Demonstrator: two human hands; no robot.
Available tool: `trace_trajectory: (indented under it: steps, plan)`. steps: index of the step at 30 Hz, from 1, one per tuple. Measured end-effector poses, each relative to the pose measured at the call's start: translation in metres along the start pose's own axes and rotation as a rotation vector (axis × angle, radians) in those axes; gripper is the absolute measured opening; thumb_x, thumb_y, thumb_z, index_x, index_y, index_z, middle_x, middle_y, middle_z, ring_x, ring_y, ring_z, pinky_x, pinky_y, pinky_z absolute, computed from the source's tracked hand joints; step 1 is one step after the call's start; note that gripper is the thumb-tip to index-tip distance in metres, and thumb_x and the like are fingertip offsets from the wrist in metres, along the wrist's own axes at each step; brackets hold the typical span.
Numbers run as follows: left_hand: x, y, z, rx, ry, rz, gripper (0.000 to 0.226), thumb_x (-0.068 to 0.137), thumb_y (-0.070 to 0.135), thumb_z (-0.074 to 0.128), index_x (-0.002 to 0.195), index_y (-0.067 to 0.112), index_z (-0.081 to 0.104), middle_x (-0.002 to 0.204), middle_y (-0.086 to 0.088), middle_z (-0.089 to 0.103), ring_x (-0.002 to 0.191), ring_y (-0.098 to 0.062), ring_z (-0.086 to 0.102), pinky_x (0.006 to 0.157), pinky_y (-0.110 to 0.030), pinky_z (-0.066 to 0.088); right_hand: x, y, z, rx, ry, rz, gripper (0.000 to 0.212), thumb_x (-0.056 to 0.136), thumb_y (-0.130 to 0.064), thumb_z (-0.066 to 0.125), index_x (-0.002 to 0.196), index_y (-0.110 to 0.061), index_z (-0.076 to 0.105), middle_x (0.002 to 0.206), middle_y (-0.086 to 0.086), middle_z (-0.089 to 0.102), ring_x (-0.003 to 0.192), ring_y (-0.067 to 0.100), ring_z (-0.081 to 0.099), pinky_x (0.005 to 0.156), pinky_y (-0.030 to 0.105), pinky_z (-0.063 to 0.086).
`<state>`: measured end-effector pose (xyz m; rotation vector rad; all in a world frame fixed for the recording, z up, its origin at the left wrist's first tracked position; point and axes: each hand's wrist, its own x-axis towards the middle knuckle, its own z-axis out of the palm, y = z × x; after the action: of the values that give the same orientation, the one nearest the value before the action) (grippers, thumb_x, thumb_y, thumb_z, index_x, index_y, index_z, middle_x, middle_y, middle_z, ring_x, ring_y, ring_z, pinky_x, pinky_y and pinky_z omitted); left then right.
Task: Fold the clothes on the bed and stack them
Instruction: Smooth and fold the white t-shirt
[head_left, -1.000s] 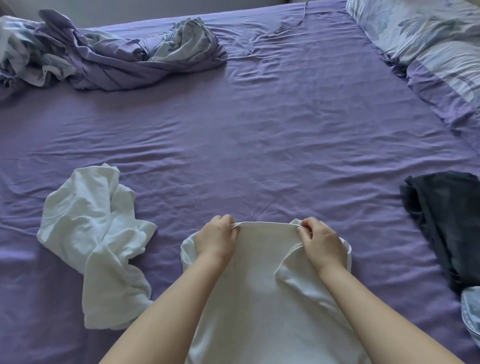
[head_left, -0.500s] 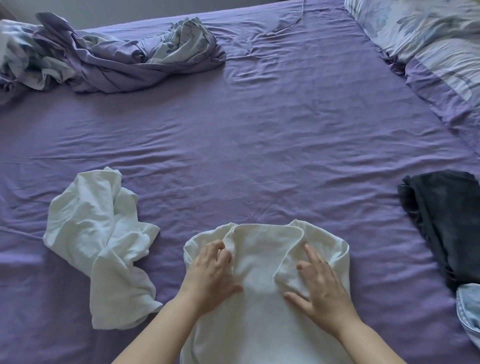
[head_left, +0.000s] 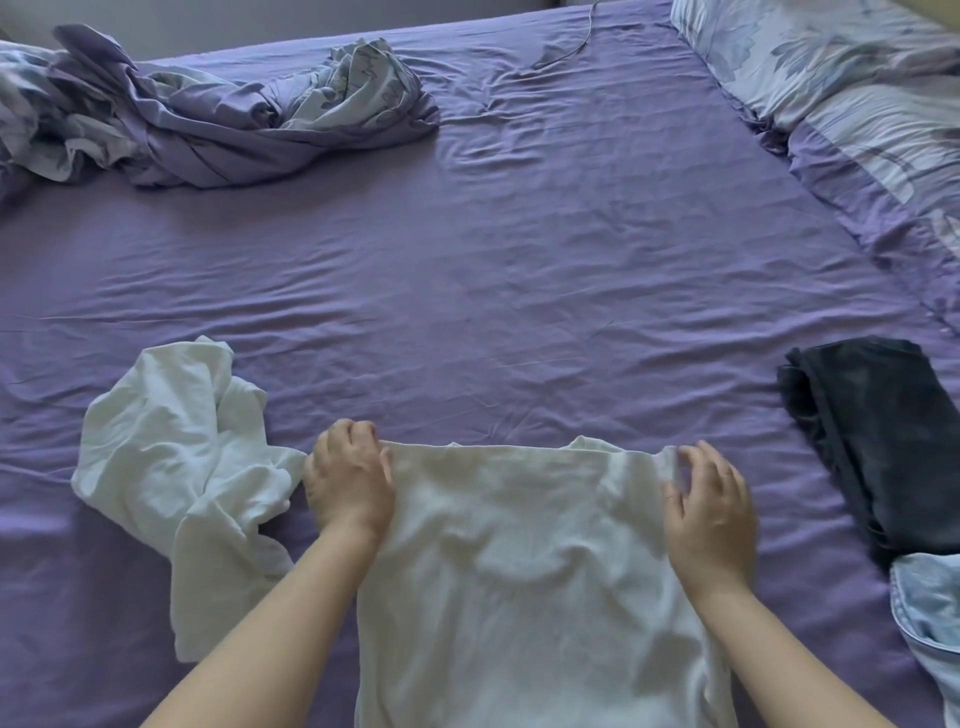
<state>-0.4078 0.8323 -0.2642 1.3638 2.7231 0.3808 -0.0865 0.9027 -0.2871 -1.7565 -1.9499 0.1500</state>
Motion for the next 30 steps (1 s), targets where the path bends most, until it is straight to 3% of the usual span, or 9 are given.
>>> trace_trajectory:
  steps: [4, 7, 10, 14, 18, 20, 22, 25, 30]
  plan:
    - [-0.023, 0.012, 0.016, 0.056, 0.111, 0.317, 0.042, 0.075, 0.005, 0.061, 0.116, 0.012, 0.053, 0.128, -0.015, 0.048, 0.121, -0.032, 0.040, 0.105, -0.050, 0.025, -0.014, -0.003, 0.004, -0.156, -0.073, -0.244, 0.051, 0.083, -0.028, 0.038, 0.132, -0.013, 0.041, 0.139, 0.017, 0.047, 0.133, 0.030, 0.033, 0.105, 0.050, 0.023]
    - [-0.055, 0.030, 0.033, 0.039, -0.061, 0.540, 0.037, 0.083, 0.025, 0.050, 0.120, 0.018, 0.051, 0.132, -0.011, 0.053, 0.126, -0.028, 0.038, 0.105, -0.051, 0.023, -0.029, -0.002, 0.018, -0.225, -0.244, -0.373, 0.049, 0.093, -0.043, 0.028, 0.135, -0.021, 0.037, 0.145, 0.012, 0.038, 0.144, 0.023, 0.010, 0.109, 0.051, 0.014]
    - [-0.083, 0.044, 0.052, 0.151, -0.318, 0.583, 0.053, 0.092, 0.054, 0.032, 0.133, 0.024, 0.049, 0.141, -0.008, 0.049, 0.134, -0.029, 0.032, 0.106, -0.056, 0.018, -0.038, 0.009, 0.035, -0.318, -0.398, -0.375, 0.060, 0.094, -0.060, 0.009, 0.141, -0.030, 0.032, 0.150, 0.007, 0.030, 0.145, 0.025, 0.005, 0.109, 0.053, 0.013]
    - [-0.089, 0.044, 0.074, 0.232, -0.424, 0.533, 0.071, 0.090, 0.071, 0.015, 0.141, 0.029, 0.042, 0.150, -0.007, 0.036, 0.139, -0.034, 0.028, 0.105, -0.062, 0.016, -0.040, 0.020, 0.049, -0.335, -0.409, -0.385, 0.061, 0.094, -0.063, 0.010, 0.145, -0.032, 0.021, 0.152, 0.008, 0.025, 0.145, 0.022, -0.007, 0.109, 0.053, 0.011]
    - [-0.087, 0.049, 0.068, 0.279, -0.431, 0.537, 0.077, 0.075, 0.076, -0.012, 0.143, 0.039, -0.012, 0.150, 0.001, -0.027, 0.140, -0.027, -0.024, 0.108, -0.059, -0.017, -0.036, 0.016, 0.047, -0.348, -0.430, -0.387, 0.061, 0.094, -0.062, 0.009, 0.142, -0.031, 0.029, 0.148, 0.011, 0.035, 0.142, 0.028, 0.012, 0.110, 0.050, 0.008]
    - [-0.090, 0.054, 0.056, 0.272, -0.485, 0.506, 0.078, 0.068, 0.074, -0.018, 0.137, 0.039, -0.024, 0.141, 0.005, -0.040, 0.133, -0.021, -0.036, 0.106, -0.055, -0.023, -0.039, 0.008, 0.040, -0.368, -0.462, -0.343, 0.061, 0.094, -0.060, 0.009, 0.139, -0.030, 0.035, 0.144, 0.012, 0.042, 0.135, 0.031, 0.024, 0.109, 0.050, 0.007]
    - [-0.099, 0.051, 0.051, 0.247, -0.467, 0.481, 0.079, 0.073, 0.072, -0.015, 0.144, 0.036, -0.013, 0.149, 0.004, -0.028, 0.140, -0.021, -0.024, 0.109, -0.051, -0.017, -0.049, 0.003, 0.032, -0.343, -0.470, -0.306, 0.061, 0.094, -0.059, 0.008, 0.137, -0.028, 0.039, 0.142, 0.012, 0.044, 0.136, 0.031, 0.024, 0.108, 0.049, 0.007]
    - [-0.137, 0.031, 0.041, 0.211, -0.459, 0.468, 0.069, 0.093, 0.064, 0.007, 0.142, 0.028, 0.038, 0.150, -0.006, 0.035, 0.141, -0.029, 0.023, 0.106, -0.054, 0.016, -0.091, 0.007, 0.017, -0.250, -0.447, -0.359, 0.060, 0.095, -0.055, 0.005, 0.138, -0.026, 0.036, 0.146, 0.010, 0.034, 0.145, 0.025, 0.004, 0.109, 0.051, 0.008]
    - [-0.202, -0.020, 0.028, 0.229, -0.361, 0.607, 0.067, 0.080, 0.060, 0.042, 0.136, 0.023, 0.042, 0.141, -0.007, 0.049, 0.146, -0.025, 0.004, 0.106, -0.052, 0.017, -0.161, 0.035, -0.019, -0.171, -0.407, -0.566, 0.056, 0.096, -0.051, 0.012, 0.148, -0.031, 0.017, 0.157, 0.006, 0.010, 0.145, 0.023, 0.005, 0.110, 0.049, 0.015]
